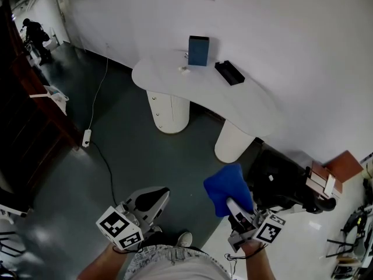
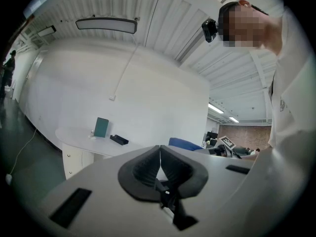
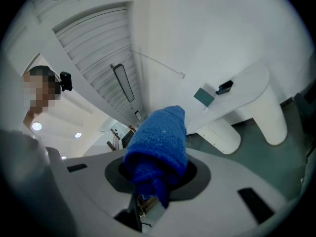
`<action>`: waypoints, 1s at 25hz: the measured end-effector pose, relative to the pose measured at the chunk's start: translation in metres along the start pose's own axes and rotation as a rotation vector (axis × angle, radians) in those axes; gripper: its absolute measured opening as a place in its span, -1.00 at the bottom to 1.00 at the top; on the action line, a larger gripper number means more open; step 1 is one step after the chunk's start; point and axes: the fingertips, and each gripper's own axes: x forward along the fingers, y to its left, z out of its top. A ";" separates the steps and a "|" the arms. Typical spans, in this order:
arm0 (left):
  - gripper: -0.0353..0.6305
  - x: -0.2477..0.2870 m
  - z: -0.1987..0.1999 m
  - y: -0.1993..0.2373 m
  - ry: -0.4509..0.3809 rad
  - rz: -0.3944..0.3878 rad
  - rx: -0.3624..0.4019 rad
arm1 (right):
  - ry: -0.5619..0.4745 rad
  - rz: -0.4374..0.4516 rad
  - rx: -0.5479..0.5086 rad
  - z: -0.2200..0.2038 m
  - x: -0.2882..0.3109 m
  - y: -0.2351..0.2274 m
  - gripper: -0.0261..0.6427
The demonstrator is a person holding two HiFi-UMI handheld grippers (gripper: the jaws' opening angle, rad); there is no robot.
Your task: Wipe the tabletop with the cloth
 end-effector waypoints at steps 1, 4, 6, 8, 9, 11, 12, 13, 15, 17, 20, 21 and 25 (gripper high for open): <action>-0.83 0.003 -0.001 0.000 0.001 0.001 0.000 | 0.000 -0.001 0.002 0.002 0.000 -0.003 -0.57; -0.83 0.010 -0.001 0.003 0.002 0.001 -0.001 | 0.005 -0.012 0.007 0.005 0.000 -0.012 -0.57; -0.83 0.013 -0.001 0.007 0.000 0.001 -0.002 | 0.007 -0.016 0.007 0.008 0.002 -0.017 -0.57; -0.83 0.017 -0.001 0.011 0.000 -0.001 -0.003 | 0.009 -0.019 0.007 0.010 0.004 -0.021 -0.57; -0.83 0.020 -0.001 0.013 0.001 -0.001 -0.004 | 0.010 -0.021 0.008 0.011 0.006 -0.023 -0.57; -0.83 0.024 -0.001 0.021 0.002 0.000 -0.004 | 0.012 -0.028 0.014 0.013 0.012 -0.029 -0.57; -0.83 0.027 -0.001 0.026 0.002 0.001 -0.004 | 0.012 -0.030 0.016 0.014 0.015 -0.031 -0.57; -0.83 0.028 -0.001 0.031 0.003 0.002 -0.005 | 0.013 -0.032 0.018 0.015 0.020 -0.033 -0.57; -0.83 0.031 0.000 0.041 0.006 -0.001 -0.008 | 0.012 -0.035 0.017 0.017 0.029 -0.036 -0.57; -0.83 0.034 0.000 0.053 0.011 -0.007 -0.010 | 0.008 -0.036 0.017 0.020 0.041 -0.038 -0.57; -0.83 0.044 0.005 0.074 0.019 -0.021 -0.010 | 0.003 -0.039 0.013 0.026 0.064 -0.044 -0.57; -0.83 0.047 0.007 0.082 0.020 -0.026 -0.009 | 0.004 -0.042 0.006 0.028 0.072 -0.046 -0.57; -0.83 0.061 0.018 0.118 0.021 -0.040 -0.014 | -0.002 -0.061 0.026 0.035 0.104 -0.057 -0.57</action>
